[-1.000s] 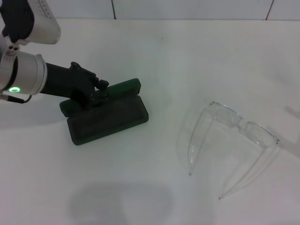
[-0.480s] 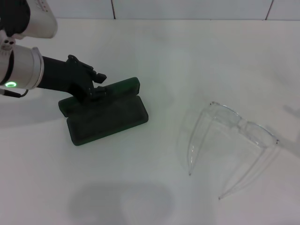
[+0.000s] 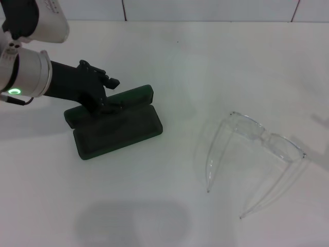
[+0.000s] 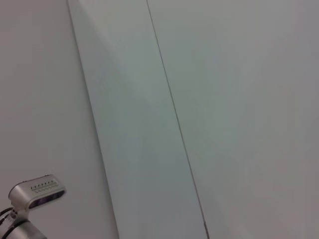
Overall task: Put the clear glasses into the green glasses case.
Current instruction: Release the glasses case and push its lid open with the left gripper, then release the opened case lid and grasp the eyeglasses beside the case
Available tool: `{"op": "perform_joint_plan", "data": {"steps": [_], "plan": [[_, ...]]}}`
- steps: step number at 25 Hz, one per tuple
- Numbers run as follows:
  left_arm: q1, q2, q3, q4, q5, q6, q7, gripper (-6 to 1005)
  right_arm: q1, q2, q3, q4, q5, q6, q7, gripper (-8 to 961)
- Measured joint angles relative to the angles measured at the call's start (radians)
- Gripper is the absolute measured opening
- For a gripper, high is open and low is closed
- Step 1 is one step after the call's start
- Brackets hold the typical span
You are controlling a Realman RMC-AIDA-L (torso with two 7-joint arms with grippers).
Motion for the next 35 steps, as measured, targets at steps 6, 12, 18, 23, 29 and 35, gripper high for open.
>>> {"op": "perform_joint_plan", "data": {"steps": [6,12,18,23,29,35], "plan": [[-0.016,-0.002,-0.001,-0.013,0.061,-0.014,0.001,545,0.007,0.001,0.000,0.016,-0.001,0.008,-0.016,872],[-0.032,-0.003,0.028,-0.081,0.120,-0.080,0.001,542,0.013,-0.002,-0.001,0.037,-0.001,0.020,-0.026,871],[-0.039,-0.004,0.053,-0.093,0.142,-0.091,-0.009,538,0.013,-0.001,0.000,0.039,-0.002,0.024,-0.034,871],[-0.038,-0.006,0.053,-0.085,0.137,-0.108,-0.021,535,0.013,-0.001,-0.001,0.039,-0.002,0.026,-0.034,870],[-0.038,-0.006,0.054,-0.080,0.138,-0.110,-0.022,497,0.016,-0.001,0.000,0.039,-0.002,0.026,-0.035,870],[-0.037,-0.006,0.052,-0.079,0.136,-0.110,-0.023,391,0.024,0.000,0.000,0.038,-0.001,0.031,-0.034,870]]}}
